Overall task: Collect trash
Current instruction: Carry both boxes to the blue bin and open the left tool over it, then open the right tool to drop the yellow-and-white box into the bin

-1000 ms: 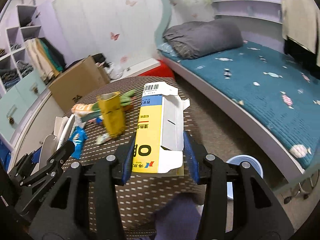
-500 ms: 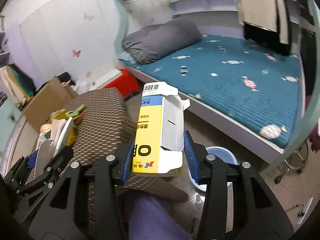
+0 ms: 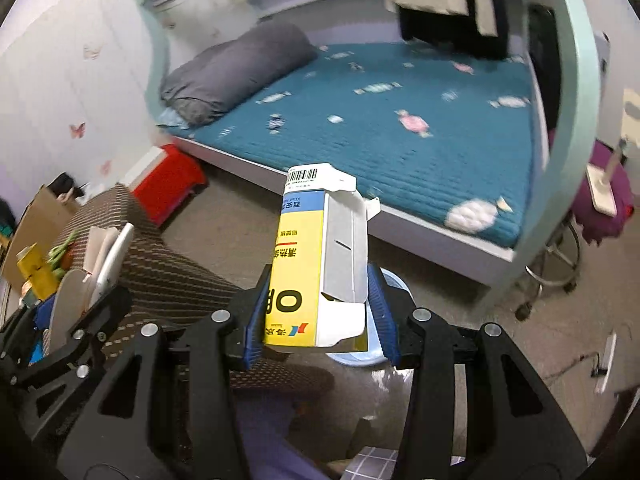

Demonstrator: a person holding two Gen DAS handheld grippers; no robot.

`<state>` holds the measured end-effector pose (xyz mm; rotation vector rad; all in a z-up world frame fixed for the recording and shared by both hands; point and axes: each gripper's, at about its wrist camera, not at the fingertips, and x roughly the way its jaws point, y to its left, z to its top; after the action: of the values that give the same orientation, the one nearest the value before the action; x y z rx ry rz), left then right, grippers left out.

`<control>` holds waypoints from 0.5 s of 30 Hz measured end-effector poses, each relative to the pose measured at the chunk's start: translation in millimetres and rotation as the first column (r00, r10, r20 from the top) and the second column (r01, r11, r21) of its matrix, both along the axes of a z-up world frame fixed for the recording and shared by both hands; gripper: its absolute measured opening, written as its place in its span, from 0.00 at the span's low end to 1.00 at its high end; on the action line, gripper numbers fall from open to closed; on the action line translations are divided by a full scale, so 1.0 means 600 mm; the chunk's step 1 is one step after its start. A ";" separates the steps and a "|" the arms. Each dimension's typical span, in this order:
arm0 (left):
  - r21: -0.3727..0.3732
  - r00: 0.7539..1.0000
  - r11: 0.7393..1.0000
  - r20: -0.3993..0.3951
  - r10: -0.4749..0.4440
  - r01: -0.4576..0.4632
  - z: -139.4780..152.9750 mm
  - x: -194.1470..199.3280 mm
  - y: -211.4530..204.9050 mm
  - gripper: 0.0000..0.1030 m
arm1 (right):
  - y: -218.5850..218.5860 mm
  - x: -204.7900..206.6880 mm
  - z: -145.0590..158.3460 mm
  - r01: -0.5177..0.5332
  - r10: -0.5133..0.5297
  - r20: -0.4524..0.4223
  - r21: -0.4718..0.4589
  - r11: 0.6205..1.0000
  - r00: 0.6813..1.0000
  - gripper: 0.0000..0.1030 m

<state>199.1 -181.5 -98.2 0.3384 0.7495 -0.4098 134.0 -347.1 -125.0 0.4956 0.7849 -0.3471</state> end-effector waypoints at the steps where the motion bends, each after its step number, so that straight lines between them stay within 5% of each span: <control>1: 0.017 1.000 1.000 0.002 -0.012 0.012 -0.006 0.002 -0.015 0.63 | -0.011 0.000 -0.010 0.019 -0.019 -0.012 0.007 1.000 1.000 0.44; 9: 0.018 0.997 0.997 0.002 -0.080 0.080 -0.035 0.030 -0.103 0.64 | -0.083 -0.009 -0.048 0.126 -0.125 -0.060 0.025 0.992 0.990 0.44; 11: -0.015 0.997 0.997 0.020 -0.071 0.072 -0.036 0.035 -0.115 0.84 | -0.098 -0.013 -0.050 0.151 -0.150 -0.063 0.024 0.988 0.987 0.44; 15: -0.042 0.997 0.997 0.032 -0.064 0.066 -0.040 0.056 -0.127 0.86 | -0.108 -0.014 -0.054 0.169 -0.167 -0.068 0.021 0.985 0.984 0.44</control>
<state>232.9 -257.6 -122.2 0.3284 0.7003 -0.4807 125.9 -412.0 -157.3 0.5792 0.8150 -0.5123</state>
